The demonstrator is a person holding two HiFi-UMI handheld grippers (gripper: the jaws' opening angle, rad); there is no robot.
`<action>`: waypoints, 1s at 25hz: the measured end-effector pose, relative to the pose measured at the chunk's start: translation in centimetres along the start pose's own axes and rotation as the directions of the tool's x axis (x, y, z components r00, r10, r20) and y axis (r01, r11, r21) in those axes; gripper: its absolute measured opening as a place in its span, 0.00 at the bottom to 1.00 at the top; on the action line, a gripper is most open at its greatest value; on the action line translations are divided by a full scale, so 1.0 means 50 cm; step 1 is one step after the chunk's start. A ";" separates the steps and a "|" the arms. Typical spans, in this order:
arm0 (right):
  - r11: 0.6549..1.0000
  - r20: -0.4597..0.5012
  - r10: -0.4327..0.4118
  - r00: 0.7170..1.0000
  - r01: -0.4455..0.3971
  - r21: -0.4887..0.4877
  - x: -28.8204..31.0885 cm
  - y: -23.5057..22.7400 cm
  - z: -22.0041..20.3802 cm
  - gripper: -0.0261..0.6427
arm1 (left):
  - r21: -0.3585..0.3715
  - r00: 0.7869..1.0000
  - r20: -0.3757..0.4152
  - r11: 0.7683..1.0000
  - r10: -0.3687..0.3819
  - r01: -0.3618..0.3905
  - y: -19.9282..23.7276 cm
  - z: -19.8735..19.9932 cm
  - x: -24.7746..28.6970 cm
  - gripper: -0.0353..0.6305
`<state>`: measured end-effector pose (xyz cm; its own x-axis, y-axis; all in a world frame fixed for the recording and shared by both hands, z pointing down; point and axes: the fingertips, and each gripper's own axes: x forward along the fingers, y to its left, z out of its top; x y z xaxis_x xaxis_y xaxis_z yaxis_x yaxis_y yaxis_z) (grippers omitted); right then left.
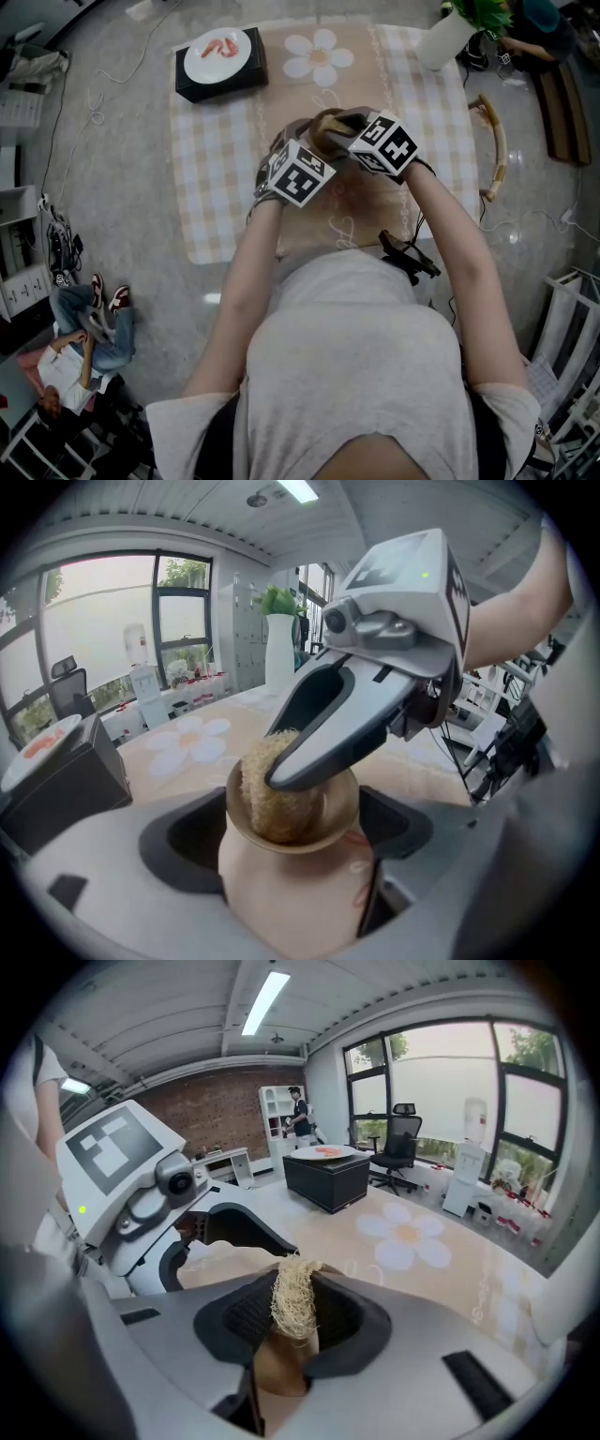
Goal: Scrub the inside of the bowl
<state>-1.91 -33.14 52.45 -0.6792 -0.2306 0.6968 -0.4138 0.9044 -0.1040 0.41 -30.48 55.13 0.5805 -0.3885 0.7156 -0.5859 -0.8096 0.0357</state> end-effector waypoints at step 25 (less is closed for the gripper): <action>0.989 -0.130 -0.091 0.987 0.075 -0.125 -0.043 -0.003 -0.047 0.19 | 0.004 1.000 -0.001 1.000 -0.001 0.001 0.001 -0.002 0.001 0.67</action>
<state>1.03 -31.96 52.64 -0.5540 -0.2636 0.7896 -0.3846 0.9223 0.0380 0.38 -30.49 55.23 0.5806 -0.3870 0.7163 -0.5830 -0.8118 0.0339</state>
